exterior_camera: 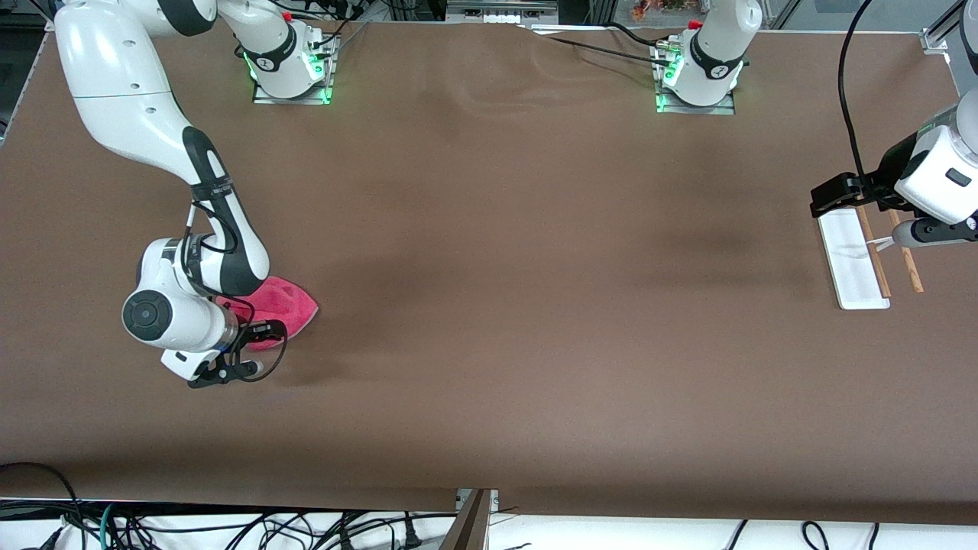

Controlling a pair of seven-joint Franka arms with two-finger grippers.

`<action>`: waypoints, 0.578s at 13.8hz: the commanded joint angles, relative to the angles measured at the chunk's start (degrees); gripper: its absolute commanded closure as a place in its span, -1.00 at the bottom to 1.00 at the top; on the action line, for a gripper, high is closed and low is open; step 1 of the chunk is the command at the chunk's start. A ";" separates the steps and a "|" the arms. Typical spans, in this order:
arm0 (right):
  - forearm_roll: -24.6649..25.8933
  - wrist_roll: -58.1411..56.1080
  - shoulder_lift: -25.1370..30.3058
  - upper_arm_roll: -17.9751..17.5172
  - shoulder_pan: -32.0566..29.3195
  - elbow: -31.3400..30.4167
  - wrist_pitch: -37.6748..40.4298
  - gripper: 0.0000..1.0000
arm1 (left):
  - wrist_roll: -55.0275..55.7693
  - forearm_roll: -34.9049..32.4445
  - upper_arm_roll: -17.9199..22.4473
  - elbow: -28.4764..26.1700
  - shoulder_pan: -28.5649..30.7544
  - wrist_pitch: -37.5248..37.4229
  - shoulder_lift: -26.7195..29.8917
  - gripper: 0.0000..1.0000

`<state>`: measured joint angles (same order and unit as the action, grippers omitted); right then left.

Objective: Pass towel and hang on rack
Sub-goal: 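Reach the right gripper down to the pink towel and grasp it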

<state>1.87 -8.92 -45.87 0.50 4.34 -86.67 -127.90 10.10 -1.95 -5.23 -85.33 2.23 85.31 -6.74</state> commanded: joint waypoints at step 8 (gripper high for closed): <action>-0.29 -0.04 1.39 -0.23 -0.21 1.67 -0.34 1.00 | 0.62 -1.04 -0.13 -0.71 0.06 -0.23 1.03 -1.00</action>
<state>1.70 -8.84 -45.90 0.54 4.26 -86.03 -128.27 10.11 -1.95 -5.24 -85.34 2.23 85.31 -6.74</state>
